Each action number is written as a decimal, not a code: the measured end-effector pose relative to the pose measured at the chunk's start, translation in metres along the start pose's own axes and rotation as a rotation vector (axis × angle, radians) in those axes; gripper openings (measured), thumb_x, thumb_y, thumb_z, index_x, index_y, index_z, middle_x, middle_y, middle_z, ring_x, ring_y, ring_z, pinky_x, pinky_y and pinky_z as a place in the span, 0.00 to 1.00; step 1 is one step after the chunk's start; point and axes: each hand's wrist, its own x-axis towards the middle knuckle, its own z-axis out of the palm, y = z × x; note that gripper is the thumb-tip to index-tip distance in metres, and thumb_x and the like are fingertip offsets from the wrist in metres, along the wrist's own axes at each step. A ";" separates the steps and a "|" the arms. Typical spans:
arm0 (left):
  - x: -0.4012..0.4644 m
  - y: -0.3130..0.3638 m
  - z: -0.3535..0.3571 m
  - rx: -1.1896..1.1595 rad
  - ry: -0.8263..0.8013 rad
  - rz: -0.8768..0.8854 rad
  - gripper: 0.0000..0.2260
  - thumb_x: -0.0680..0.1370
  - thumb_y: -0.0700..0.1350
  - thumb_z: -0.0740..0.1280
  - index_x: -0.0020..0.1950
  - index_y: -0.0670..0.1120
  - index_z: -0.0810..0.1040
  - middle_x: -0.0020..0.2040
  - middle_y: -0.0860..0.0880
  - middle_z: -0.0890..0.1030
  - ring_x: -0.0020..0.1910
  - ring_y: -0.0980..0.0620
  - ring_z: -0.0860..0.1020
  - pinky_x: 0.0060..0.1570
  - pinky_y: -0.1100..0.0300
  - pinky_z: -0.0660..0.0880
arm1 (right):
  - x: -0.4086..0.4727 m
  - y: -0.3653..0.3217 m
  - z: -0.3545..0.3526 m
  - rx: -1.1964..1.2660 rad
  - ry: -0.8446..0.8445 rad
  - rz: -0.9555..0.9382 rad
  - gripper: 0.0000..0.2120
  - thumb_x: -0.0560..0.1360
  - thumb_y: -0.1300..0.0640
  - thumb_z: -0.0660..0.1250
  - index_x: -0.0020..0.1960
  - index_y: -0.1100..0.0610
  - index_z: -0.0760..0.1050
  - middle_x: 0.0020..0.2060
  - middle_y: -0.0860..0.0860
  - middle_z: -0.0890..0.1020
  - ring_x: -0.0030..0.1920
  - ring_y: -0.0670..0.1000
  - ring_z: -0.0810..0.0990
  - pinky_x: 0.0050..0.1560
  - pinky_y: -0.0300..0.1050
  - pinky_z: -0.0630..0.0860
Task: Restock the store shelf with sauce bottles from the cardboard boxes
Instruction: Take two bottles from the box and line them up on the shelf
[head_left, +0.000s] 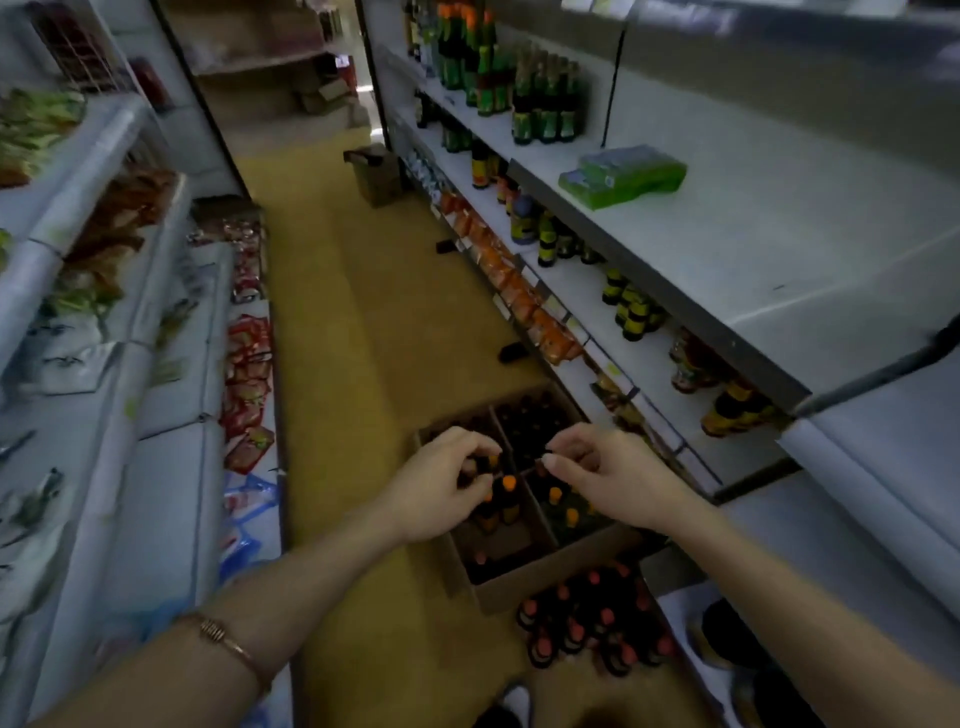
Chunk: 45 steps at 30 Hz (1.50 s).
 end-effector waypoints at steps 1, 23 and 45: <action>0.021 -0.010 0.004 0.000 -0.032 -0.023 0.14 0.81 0.48 0.62 0.67 0.50 0.71 0.61 0.53 0.70 0.56 0.55 0.73 0.55 0.62 0.73 | 0.022 0.014 0.002 0.012 0.006 0.027 0.16 0.79 0.46 0.63 0.62 0.53 0.75 0.48 0.42 0.79 0.48 0.41 0.77 0.47 0.33 0.75; 0.291 -0.342 0.286 -0.103 -0.403 -0.408 0.28 0.82 0.47 0.61 0.79 0.48 0.52 0.79 0.49 0.51 0.75 0.46 0.59 0.70 0.53 0.65 | 0.317 0.334 0.254 0.072 -0.173 0.330 0.10 0.80 0.57 0.63 0.60 0.57 0.77 0.53 0.52 0.81 0.51 0.48 0.79 0.46 0.33 0.72; 0.341 -0.471 0.456 -0.755 0.031 -0.422 0.13 0.73 0.38 0.74 0.50 0.50 0.74 0.48 0.55 0.78 0.49 0.56 0.77 0.53 0.60 0.73 | 0.439 0.445 0.418 0.516 0.367 0.450 0.15 0.69 0.63 0.77 0.51 0.56 0.75 0.52 0.56 0.81 0.52 0.51 0.78 0.51 0.41 0.75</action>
